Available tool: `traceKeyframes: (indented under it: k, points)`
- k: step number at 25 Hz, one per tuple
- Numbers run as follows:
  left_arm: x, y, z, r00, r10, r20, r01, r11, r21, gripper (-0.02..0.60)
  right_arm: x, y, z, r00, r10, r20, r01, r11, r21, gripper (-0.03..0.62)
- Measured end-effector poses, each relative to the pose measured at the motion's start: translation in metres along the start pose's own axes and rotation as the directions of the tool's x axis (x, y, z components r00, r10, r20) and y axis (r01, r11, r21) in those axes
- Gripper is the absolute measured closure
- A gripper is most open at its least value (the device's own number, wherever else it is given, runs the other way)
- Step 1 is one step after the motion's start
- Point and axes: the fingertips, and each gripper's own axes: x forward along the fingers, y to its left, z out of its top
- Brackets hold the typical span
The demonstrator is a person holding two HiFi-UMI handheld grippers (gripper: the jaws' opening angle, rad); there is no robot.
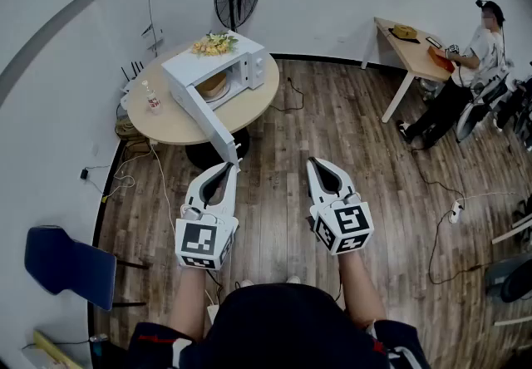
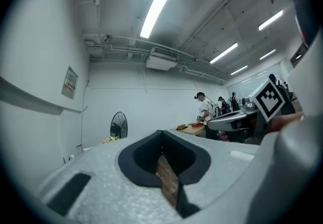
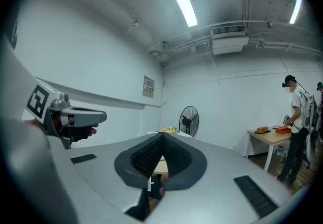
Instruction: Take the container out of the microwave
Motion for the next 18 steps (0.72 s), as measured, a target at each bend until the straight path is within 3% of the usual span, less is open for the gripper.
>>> traceKeyframes:
  k: [10,18]
  points:
    - [0.013,-0.021,-0.011,1.000,-0.004,-0.025,0.004,1.000,-0.008,0.569,0.000,-0.007,-0.007,0.999,0.040,-0.020,-0.040,0.999,-0.012,0.587]
    - [0.036,-0.048,-0.020,0.999,0.014,-0.042,-0.015,0.999,-0.034,0.569,-0.007,-0.036,-0.021,0.996,0.071,-0.054,-0.072,0.997,-0.023,0.586]
